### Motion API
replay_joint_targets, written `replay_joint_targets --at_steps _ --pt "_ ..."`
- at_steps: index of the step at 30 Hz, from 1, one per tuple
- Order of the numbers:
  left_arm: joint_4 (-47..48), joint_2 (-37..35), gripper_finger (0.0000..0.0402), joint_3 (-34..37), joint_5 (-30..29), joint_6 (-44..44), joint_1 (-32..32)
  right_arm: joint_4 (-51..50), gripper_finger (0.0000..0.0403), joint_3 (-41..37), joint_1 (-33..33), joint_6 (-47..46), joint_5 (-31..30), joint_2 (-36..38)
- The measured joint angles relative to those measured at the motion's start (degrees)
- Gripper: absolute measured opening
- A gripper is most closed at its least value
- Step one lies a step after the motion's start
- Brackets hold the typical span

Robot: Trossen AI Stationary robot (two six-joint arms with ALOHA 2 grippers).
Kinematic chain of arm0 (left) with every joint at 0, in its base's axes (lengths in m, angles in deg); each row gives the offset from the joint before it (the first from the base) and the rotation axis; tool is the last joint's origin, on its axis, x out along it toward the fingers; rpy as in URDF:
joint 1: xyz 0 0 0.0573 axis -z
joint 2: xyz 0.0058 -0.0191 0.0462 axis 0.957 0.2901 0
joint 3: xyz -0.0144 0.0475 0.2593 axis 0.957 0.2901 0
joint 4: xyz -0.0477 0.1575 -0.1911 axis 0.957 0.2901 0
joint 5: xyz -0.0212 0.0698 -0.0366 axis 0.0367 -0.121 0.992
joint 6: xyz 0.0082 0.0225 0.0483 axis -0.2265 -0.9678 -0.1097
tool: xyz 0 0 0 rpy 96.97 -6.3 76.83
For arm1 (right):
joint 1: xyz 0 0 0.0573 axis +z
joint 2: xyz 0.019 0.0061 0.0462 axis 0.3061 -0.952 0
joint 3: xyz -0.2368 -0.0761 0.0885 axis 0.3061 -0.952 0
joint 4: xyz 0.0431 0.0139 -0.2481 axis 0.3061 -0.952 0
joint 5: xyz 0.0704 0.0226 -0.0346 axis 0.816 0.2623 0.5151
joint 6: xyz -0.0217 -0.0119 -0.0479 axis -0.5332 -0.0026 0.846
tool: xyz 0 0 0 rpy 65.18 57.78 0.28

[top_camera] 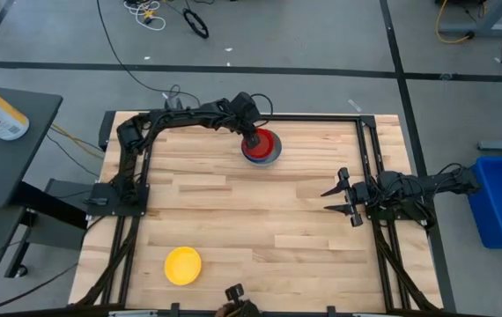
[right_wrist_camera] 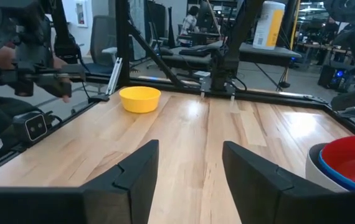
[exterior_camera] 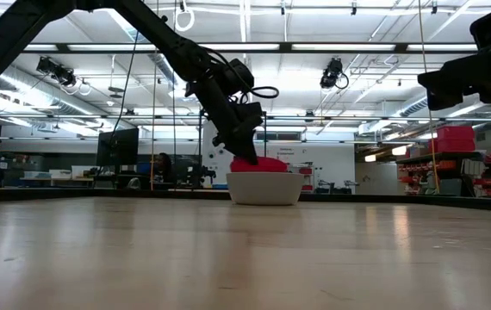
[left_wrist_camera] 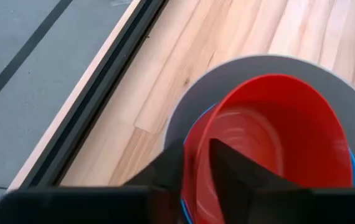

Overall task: Nest bowls inside each other
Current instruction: Stack the red bowl on the blue bowl

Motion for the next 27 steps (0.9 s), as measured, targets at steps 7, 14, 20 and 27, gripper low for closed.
replay_joint_targets --at_steps 7,14,20,27 --pt "-0.1 0.0 0.0192 0.0 0.1 -0.4 0.0 0.0 0.0195 0.0 0.0 0.0 0.0 0.0" --pt "-4.9 0.0 0.0248 0.0 -0.9 -0.1 0.0 0.0 0.0188 0.0 0.0 0.0 0.0 0.0" --pt "-7.7 0.0 0.0228 0.0 -5.6 1.8 0.0 0.0 0.0192 0.0 0.0 0.0 0.0 0.0" --pt "-7.8 3.1 0.0173 -0.1 -8.1 2.3 0.0 0.0 0.0197 0.0 0.0 0.0 0.0 0.0"
